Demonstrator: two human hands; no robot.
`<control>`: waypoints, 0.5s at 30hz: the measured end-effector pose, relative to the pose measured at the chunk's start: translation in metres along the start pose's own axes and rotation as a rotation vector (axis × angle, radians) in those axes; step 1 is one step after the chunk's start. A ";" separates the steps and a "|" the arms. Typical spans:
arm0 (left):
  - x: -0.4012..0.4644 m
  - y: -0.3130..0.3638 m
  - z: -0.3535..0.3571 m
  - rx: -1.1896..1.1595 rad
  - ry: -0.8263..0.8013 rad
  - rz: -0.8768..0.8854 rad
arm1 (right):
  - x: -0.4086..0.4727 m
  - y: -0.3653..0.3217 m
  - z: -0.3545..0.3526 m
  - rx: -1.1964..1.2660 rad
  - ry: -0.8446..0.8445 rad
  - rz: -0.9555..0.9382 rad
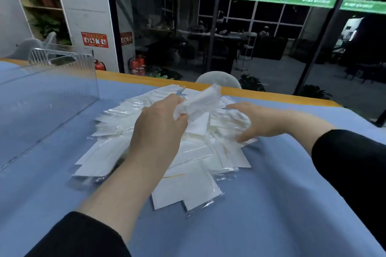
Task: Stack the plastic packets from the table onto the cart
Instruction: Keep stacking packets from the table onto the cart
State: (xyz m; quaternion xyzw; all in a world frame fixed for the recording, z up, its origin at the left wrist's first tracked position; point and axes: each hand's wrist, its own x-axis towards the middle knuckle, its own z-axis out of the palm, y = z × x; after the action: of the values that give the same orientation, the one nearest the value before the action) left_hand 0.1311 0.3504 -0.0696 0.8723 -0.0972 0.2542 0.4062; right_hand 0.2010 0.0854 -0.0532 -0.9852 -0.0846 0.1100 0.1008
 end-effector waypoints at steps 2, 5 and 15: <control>0.000 -0.002 0.002 -0.007 0.003 -0.008 | 0.016 0.004 -0.009 -0.041 -0.124 0.033; 0.001 -0.003 0.003 -0.009 0.011 -0.021 | 0.026 0.006 -0.014 -0.066 -0.189 0.036; 0.001 -0.007 0.007 -0.010 -0.018 -0.023 | 0.031 0.015 0.021 -0.190 0.217 -0.082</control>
State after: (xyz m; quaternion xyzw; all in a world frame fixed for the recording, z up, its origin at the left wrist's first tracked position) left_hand 0.1371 0.3500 -0.0769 0.8736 -0.0921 0.2414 0.4125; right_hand 0.2279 0.0807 -0.0822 -0.9921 -0.1232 -0.0096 0.0201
